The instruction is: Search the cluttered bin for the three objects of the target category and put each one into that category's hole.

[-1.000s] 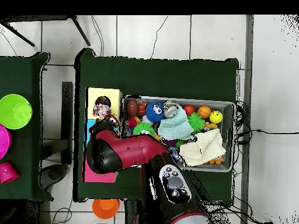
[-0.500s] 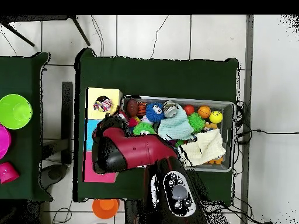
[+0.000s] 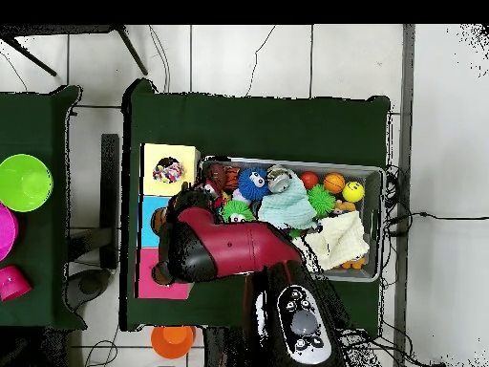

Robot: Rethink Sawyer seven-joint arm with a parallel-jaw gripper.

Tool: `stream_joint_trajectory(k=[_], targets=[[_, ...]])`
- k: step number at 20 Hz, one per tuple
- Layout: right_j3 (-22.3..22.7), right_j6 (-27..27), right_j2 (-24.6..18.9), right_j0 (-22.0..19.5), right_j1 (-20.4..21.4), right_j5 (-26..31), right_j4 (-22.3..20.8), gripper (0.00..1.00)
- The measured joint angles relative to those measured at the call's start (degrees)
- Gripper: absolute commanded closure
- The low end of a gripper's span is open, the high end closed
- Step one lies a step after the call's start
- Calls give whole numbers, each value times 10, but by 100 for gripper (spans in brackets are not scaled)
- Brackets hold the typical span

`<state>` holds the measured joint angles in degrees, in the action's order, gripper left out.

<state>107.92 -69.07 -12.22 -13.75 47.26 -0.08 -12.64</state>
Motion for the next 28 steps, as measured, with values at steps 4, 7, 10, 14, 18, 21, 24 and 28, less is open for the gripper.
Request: stream_joint_trajectory(k=[4,7,10,14,18,21,24,28], targets=[[0,0,-15,-19,-3,0,0,0],[0,0,-25,-30,-8,0,0,0],[0,0,-32,-36,-9,0,0,0],[0,0,-42,-41,-10,0,0,0],[0,0,-44,-39,-10,8,3,100],[0,0,-44,-38,-10,11,3,100],[0,0,-44,-33,-10,18,3,100],[0,0,-44,-24,-10,24,5,100]])
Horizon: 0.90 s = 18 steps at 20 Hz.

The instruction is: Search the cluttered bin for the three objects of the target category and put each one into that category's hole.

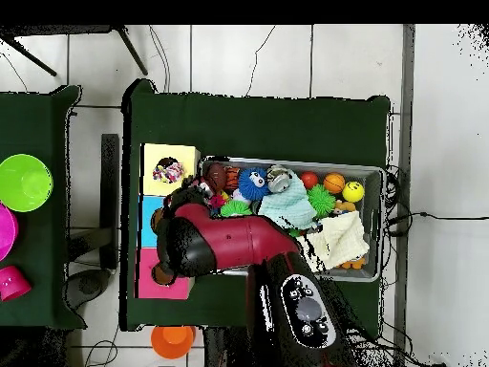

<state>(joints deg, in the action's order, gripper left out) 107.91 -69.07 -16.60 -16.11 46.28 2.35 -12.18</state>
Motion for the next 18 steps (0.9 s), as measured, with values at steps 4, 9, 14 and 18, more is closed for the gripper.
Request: stream_joint_trajectory(k=[4,9,14,18], targets=[[0,0,-1,9,0,4,3,100],[0,0,-8,8,0,4,7,100],[0,0,-18,8,-1,4,13,100],[0,0,-24,8,-5,4,17,100]])
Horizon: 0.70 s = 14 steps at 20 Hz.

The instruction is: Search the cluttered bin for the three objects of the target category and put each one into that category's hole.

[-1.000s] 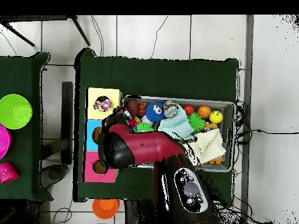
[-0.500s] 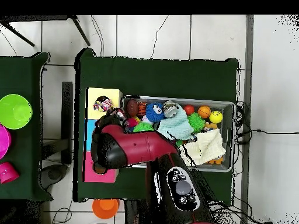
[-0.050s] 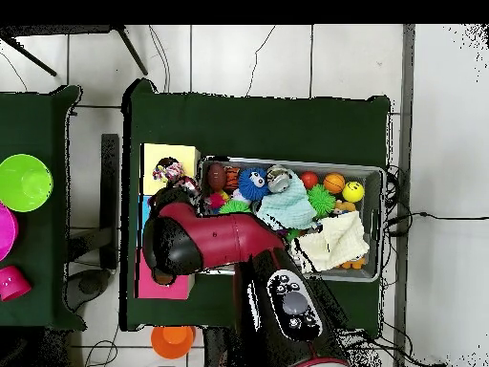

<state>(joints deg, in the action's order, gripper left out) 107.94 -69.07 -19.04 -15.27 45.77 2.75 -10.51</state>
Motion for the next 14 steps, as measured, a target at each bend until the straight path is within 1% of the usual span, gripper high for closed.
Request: stream_joint_trajectory(k=[4,14], targets=[[1,0,-7,0,-7,0,1,100],[1,0,-7,2,-24,0,1,100]])
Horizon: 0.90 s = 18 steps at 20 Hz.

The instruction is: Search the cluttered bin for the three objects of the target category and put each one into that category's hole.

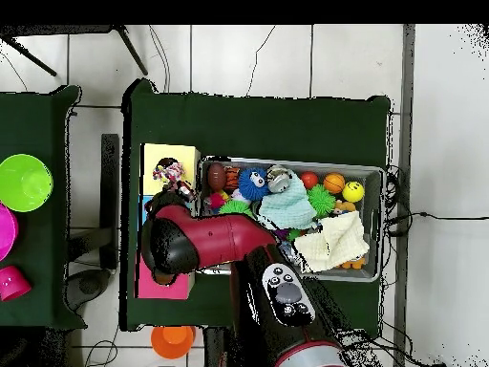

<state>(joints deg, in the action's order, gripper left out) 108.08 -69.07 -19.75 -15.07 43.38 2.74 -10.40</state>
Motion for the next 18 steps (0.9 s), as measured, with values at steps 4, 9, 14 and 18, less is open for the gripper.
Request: stream_joint_trajectory(k=[4,9,14,18], targets=[[0,0,0,1,-5,0,0,100],[1,0,0,2,-12,0,-1,100],[1,0,0,2,-18,-1,-1,100],[1,0,0,3,-23,-4,-1,100]])
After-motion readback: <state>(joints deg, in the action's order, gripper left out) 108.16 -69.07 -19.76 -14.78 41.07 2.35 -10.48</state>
